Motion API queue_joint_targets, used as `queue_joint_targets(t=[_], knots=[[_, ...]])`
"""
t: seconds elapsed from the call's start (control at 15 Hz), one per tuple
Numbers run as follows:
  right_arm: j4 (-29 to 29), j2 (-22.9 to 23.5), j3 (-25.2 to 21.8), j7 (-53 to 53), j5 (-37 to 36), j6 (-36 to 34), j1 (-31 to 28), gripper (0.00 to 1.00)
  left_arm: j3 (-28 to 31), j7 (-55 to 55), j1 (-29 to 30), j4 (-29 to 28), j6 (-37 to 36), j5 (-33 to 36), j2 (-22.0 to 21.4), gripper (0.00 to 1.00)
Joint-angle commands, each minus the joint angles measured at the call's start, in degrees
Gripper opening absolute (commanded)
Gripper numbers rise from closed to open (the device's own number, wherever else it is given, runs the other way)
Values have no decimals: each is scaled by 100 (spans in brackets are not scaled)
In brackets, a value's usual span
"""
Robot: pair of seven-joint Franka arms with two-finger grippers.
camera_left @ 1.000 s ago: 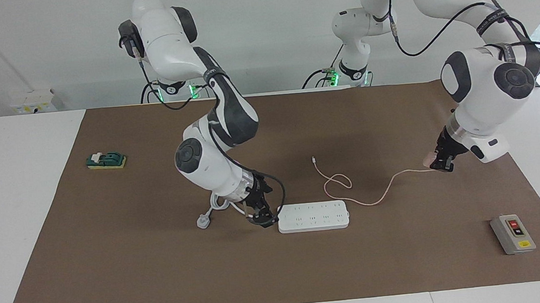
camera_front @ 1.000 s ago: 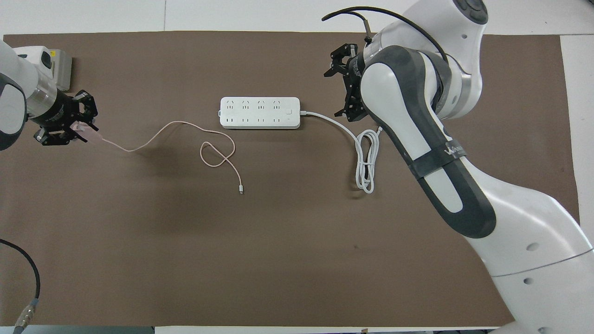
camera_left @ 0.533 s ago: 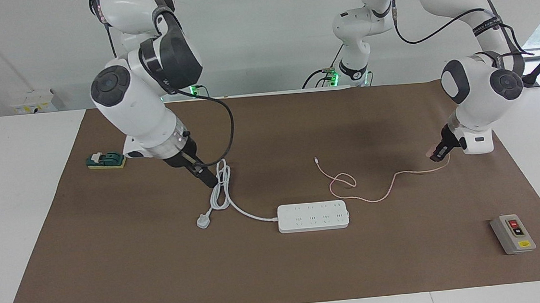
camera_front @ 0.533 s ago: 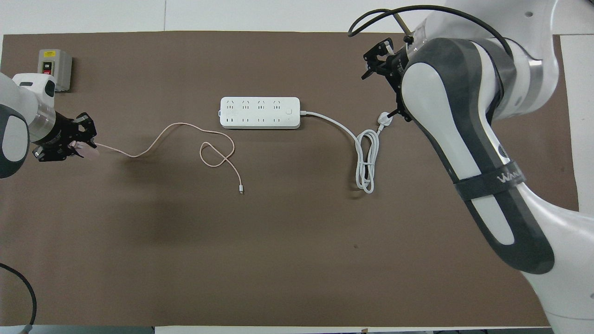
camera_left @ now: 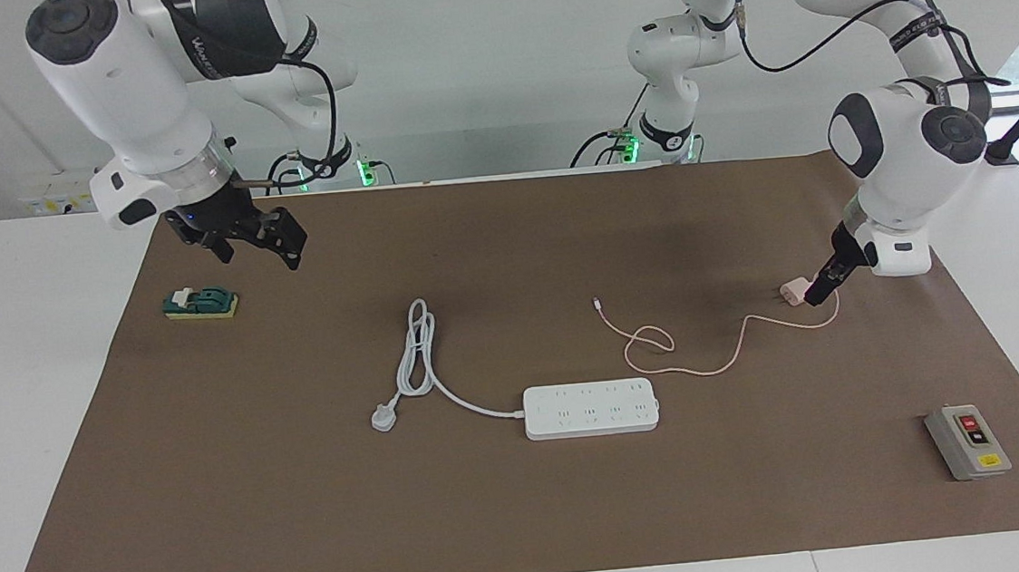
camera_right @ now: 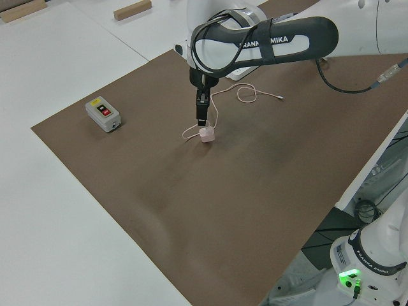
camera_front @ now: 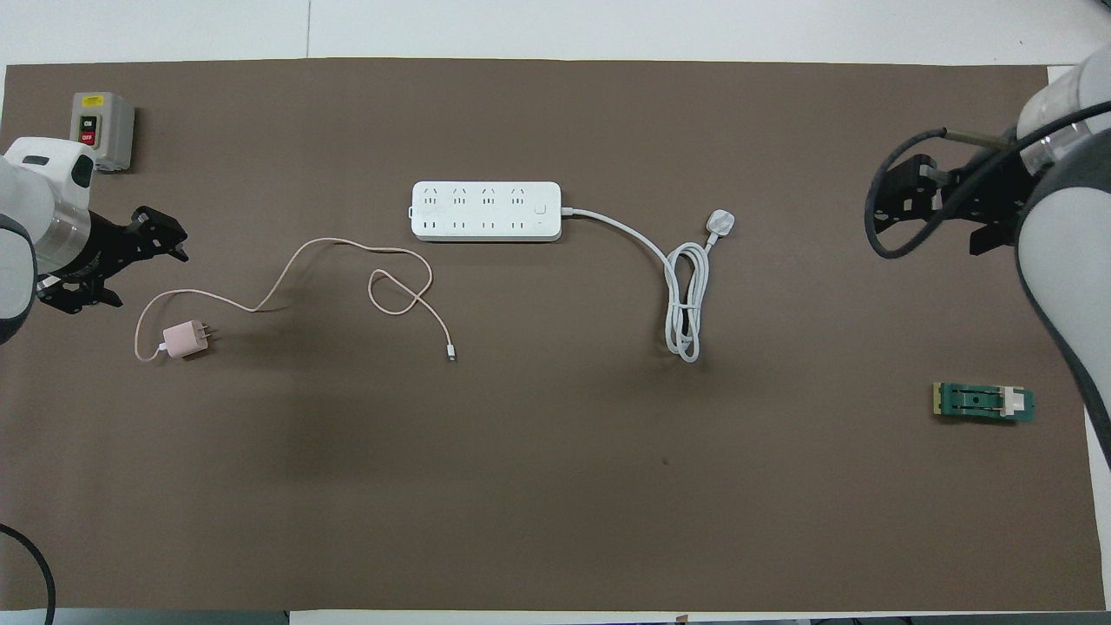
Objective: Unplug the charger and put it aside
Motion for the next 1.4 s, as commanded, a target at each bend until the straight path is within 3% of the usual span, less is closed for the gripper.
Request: queue_joint_targets(t=[0.0,0.27,0.53,1.0,1.33], knots=[[-957,-746,59,-526,-293,282,-35,100,25,434,-143,448,-678,-18,-133,100],[-1670,-1213,59,-597,-293,660,-158,100,-177,804,-178,792,-1233,-27,-327,100],[-1750,-1231,59,-579,-293,678,-359,100,-458,989,-178,1188,-1945,-36,-466,100],[-1759,-1231,59,-1309,-293,714,-526,100,-555,1156,-397,705,-2289,-62,-1170,100],[-1759,-1231,59,-1476,-293,713,-536,100,-511,2219,-241,617,-1824,-396,-1171,100]])
